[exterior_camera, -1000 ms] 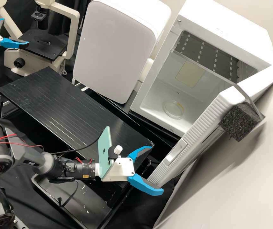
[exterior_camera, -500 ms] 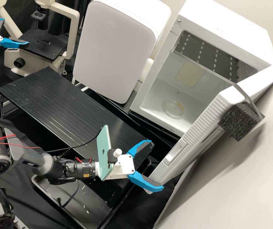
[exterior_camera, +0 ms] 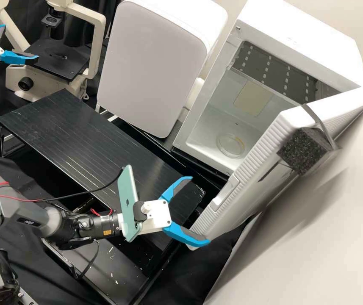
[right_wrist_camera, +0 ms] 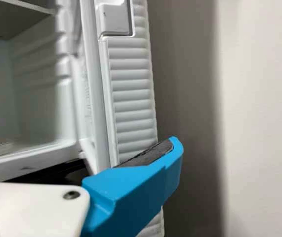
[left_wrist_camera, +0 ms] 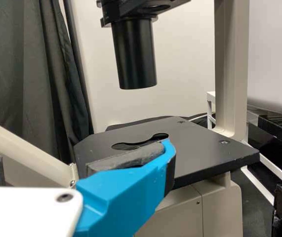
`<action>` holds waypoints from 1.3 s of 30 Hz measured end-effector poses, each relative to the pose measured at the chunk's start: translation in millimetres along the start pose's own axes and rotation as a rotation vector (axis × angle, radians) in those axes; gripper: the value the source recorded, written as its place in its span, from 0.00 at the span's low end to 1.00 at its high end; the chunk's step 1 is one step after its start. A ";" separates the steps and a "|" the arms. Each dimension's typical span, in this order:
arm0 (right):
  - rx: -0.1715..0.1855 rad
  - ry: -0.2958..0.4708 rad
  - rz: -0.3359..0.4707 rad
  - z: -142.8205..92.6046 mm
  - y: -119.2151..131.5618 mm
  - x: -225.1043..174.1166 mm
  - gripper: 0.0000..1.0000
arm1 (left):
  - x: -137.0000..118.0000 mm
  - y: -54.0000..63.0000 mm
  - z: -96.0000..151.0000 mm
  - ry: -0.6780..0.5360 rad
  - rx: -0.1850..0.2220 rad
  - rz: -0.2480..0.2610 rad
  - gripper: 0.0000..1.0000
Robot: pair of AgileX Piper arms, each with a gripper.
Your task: Close the incubator door
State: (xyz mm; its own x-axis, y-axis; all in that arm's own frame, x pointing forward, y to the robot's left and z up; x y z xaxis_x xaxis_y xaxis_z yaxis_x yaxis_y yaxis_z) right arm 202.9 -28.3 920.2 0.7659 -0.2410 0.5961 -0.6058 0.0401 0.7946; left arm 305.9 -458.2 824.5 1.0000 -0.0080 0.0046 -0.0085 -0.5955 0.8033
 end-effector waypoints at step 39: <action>-0.080 0.251 -0.128 -52.6 -15.7 -60.4 1.00 | 0.0 0.0 0.0 0.000 0.000 0.000 1.00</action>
State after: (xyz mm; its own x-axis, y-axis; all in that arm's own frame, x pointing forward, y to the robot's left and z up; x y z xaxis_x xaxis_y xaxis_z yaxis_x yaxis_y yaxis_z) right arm 177.4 36.6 877.8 0.8702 -0.0020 0.4927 -0.4899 0.1032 0.8656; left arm 305.9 -458.2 824.5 1.0000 -0.0080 0.0046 -0.0085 -0.5955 0.8033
